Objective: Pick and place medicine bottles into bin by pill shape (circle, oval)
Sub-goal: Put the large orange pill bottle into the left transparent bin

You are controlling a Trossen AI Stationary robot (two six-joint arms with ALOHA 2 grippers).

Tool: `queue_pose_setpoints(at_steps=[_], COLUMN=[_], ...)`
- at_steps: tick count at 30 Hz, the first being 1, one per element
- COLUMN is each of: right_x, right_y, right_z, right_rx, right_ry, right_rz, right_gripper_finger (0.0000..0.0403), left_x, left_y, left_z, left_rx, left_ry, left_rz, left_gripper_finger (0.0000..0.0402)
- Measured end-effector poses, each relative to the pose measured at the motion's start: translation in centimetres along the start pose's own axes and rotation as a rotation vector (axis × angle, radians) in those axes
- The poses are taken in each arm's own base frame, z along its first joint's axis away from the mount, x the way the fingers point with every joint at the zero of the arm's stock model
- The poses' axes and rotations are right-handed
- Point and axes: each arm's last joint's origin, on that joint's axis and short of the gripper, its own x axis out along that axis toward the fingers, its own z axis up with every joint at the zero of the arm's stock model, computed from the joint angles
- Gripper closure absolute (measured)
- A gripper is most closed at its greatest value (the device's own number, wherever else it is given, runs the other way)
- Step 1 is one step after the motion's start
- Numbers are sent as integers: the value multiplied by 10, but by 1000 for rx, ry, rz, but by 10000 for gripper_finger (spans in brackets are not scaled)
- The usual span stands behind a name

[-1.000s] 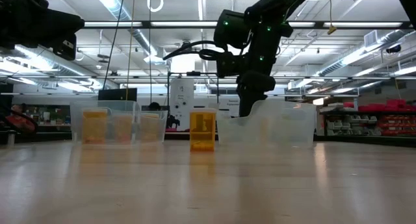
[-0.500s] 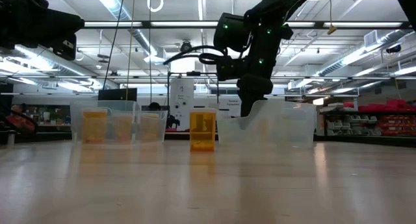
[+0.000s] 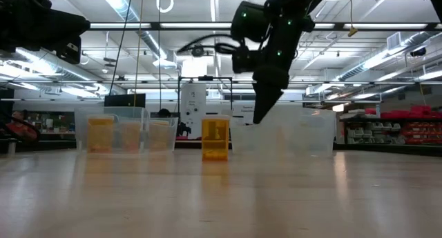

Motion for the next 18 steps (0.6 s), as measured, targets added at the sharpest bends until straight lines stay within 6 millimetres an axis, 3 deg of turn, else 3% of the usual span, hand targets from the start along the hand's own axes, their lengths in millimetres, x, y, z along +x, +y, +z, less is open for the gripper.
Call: queue_pose_setpoints(at_steps=[7, 18], right_x=[-45, -124], right_y=[-2, 15], right_z=[3, -8], right_rx=[45, -24], right_ry=[-136, -359], right_rz=[7, 26], right_gripper_finger=[187, 187], left_x=[0, 0], left_y=[0, 0], left_z=[0, 0], left_rx=[0, 0], left_ry=[0, 0], left_rz=[0, 0], left_gripper_finger=[349, 346])
